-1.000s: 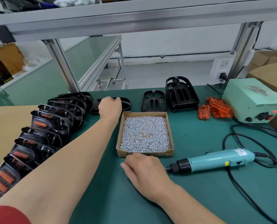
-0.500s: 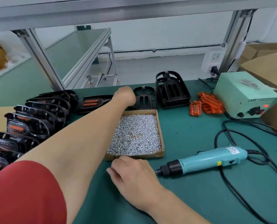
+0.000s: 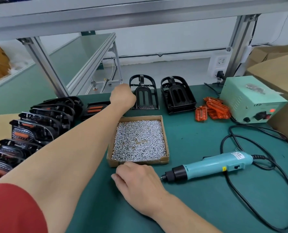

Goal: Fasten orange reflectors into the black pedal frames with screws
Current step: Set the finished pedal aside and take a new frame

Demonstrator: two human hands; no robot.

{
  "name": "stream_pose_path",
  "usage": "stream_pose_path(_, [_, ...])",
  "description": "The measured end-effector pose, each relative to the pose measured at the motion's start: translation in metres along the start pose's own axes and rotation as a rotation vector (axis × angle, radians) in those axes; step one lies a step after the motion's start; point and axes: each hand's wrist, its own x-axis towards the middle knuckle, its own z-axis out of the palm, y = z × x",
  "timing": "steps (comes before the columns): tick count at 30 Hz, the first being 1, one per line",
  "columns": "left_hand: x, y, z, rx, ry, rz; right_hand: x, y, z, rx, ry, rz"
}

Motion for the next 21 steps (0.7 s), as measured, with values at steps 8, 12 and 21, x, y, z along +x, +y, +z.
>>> stream_pose_path(8, [-0.049, -0.043, -0.022, -0.348, 0.101, -0.176, 0.006, -0.006, -0.035, 0.045, 0.323, 0.096])
stream_pose_path(12, [-0.07, -0.059, -0.013, -0.396, 0.113, -0.219, 0.051, 0.046, -0.079, -0.18, 0.342, 0.346])
stream_pose_path(21, [-0.075, -0.057, -0.006, -0.558, 0.153, -0.242, 0.136, 0.169, -0.121, -0.34, 0.111, 0.861])
